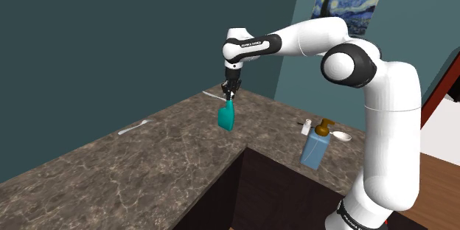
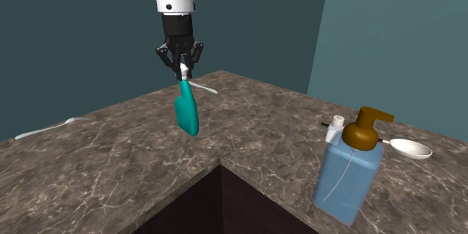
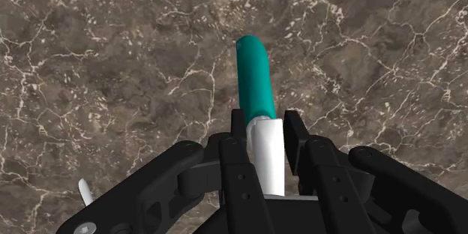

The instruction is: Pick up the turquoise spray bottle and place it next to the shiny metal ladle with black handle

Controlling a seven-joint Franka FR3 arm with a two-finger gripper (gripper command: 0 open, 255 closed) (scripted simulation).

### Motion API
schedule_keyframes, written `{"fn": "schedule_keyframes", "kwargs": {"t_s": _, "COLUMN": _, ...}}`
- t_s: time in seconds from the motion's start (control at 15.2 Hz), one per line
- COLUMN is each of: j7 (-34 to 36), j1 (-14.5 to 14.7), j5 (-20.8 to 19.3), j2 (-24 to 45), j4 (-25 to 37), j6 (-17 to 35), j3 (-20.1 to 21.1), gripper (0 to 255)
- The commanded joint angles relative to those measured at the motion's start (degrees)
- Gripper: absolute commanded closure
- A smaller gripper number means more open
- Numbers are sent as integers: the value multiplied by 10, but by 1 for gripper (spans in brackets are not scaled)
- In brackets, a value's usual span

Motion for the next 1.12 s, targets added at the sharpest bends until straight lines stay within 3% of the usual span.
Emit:
{"fn": "schedule_keyframes", "kwargs": {"t_s": 0.0, "j7": 0, "j1": 0, "j5": 0, "j2": -3, "j4": 10, "j6": -13, "j3": 0, "gripper": 255}}
{"fn": "schedule_keyframes", "kwargs": {"t_s": 1.06, "j7": 1, "j1": -3, "j5": -1, "j2": -4, "j4": 130, "j6": -134, "j3": -1, "gripper": 255}}
